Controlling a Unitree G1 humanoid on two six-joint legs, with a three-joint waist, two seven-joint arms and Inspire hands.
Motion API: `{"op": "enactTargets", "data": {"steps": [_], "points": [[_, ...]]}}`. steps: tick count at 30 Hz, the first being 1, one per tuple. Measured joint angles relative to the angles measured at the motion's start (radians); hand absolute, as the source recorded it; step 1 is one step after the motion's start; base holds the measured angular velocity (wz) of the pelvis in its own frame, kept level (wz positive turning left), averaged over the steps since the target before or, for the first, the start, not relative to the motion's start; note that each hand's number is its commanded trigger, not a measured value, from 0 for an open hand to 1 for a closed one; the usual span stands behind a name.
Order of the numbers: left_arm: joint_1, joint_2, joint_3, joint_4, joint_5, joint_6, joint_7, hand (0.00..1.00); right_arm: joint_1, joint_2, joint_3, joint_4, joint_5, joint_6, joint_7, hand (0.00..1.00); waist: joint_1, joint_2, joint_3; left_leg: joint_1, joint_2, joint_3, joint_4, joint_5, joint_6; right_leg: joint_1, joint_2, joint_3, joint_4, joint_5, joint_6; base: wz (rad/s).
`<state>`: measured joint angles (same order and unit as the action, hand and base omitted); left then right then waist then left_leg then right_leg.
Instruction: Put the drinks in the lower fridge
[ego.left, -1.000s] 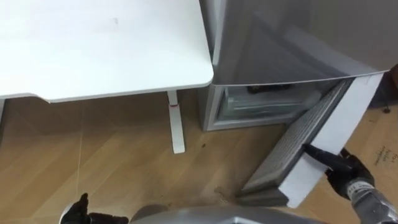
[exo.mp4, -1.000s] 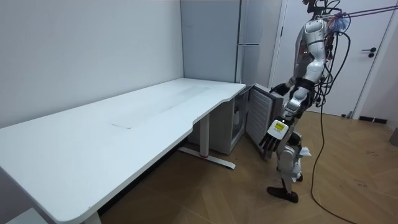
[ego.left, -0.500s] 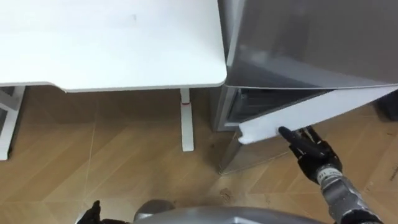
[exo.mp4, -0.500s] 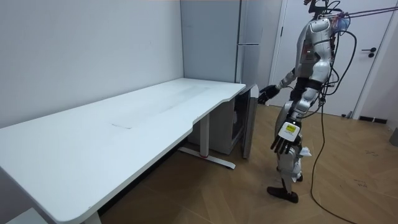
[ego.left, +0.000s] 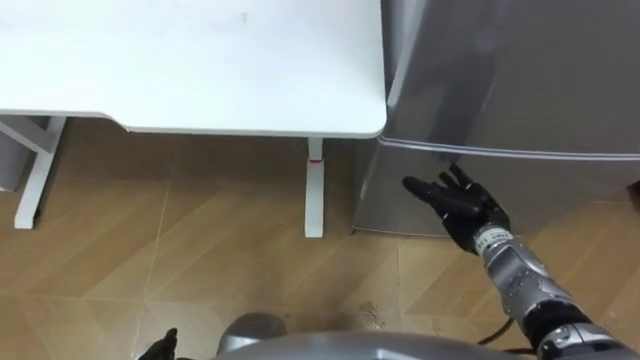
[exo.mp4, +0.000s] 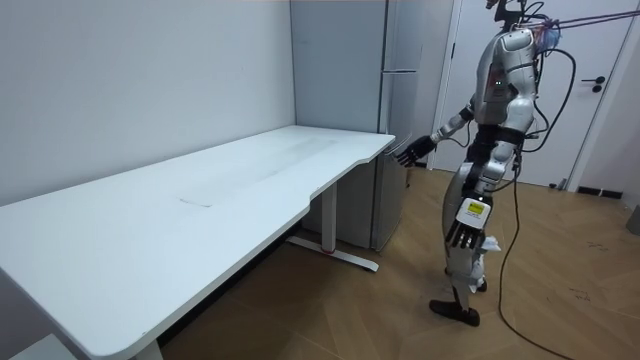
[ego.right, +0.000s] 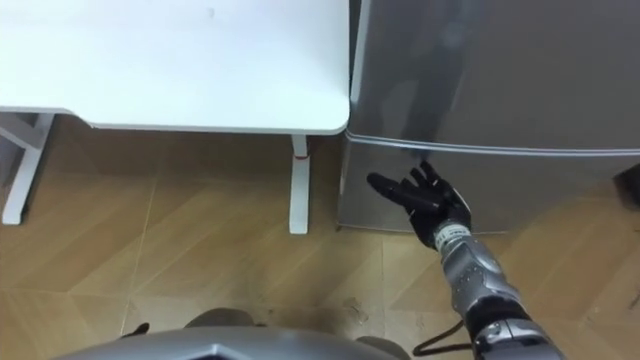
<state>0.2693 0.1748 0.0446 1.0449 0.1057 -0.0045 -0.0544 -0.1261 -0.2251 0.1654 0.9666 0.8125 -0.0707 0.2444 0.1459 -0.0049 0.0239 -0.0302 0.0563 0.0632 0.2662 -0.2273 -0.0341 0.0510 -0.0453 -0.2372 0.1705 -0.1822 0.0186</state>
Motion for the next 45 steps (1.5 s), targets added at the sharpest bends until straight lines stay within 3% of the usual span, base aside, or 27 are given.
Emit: {"op": "enactTargets", "data": {"steps": [6, 10, 21, 28, 33, 37, 45], "points": [[-0.002, 0.004, -0.019, 0.000, 0.005, 0.012, -0.002, 0.00, -0.012, -0.027, 0.064, 0.000, -0.033, 0.025, 0.031, 0.00, 0.001, -0.019, -0.0118, -0.002, 0.000, -0.003, 0.002, 0.001, 0.000, 0.002, 0.000, -0.003, 0.001, 0.000, 0.000, 0.01], [-0.001, 0.005, -0.019, 0.005, 0.005, 0.021, -0.003, 0.00, -0.013, -0.040, 0.070, 0.005, -0.033, 0.043, 0.073, 0.00, 0.001, -0.034, -0.0097, 0.001, -0.001, -0.014, 0.003, 0.001, -0.001, 0.010, 0.000, -0.013, -0.001, 0.000, 0.000, 0.07], [-0.008, 0.005, -0.006, 0.008, 0.008, 0.043, -0.002, 0.00, -0.013, -0.030, 0.061, 0.022, -0.156, 0.052, 0.154, 0.00, -0.001, -0.040, -0.0106, 0.005, -0.012, -0.038, 0.008, 0.003, 0.002, 0.022, -0.007, -0.029, -0.005, -0.003, 0.003, 0.07], [-0.015, 0.006, 0.014, 0.008, 0.006, 0.039, 0.008, 0.00, -0.009, -0.021, 0.047, 0.199, -0.290, 0.050, 0.135, 0.00, -0.007, -0.039, -0.0123, 0.023, -0.015, -0.046, 0.006, 0.003, 0.002, 0.062, -0.007, -0.041, -0.022, -0.002, 0.006, 0.06], [-0.008, 0.006, 0.013, 0.008, 0.007, 0.027, 0.024, 0.00, 0.044, -0.021, 0.043, 0.241, -0.357, 0.048, 0.115, 0.00, -0.029, -0.036, -0.0123, 0.026, -0.016, -0.048, 0.003, 0.003, 0.002, 0.067, -0.008, -0.041, -0.023, -0.004, 0.007, 0.00], [0.003, 0.003, 0.032, 0.008, 0.010, 0.026, 0.026, 0.00, 0.074, -0.014, -0.022, 0.322, -0.421, 0.047, 0.113, 0.00, -0.035, -0.037, -0.0126, 0.037, -0.016, -0.048, 0.000, 0.003, 0.002, 0.072, -0.008, -0.041, -0.024, -0.004, 0.008, 0.00], [-0.004, 0.002, 0.033, 0.048, 0.009, 0.026, 0.045, 0.00, 0.178, 0.017, -0.078, 0.366, -0.380, 0.048, 0.094, 0.00, -0.042, -0.041, -0.0186, 0.044, -0.017, -0.044, -0.011, 0.002, 0.002, 0.076, -0.006, -0.038, -0.037, -0.005, 0.008, 0.00]]}}
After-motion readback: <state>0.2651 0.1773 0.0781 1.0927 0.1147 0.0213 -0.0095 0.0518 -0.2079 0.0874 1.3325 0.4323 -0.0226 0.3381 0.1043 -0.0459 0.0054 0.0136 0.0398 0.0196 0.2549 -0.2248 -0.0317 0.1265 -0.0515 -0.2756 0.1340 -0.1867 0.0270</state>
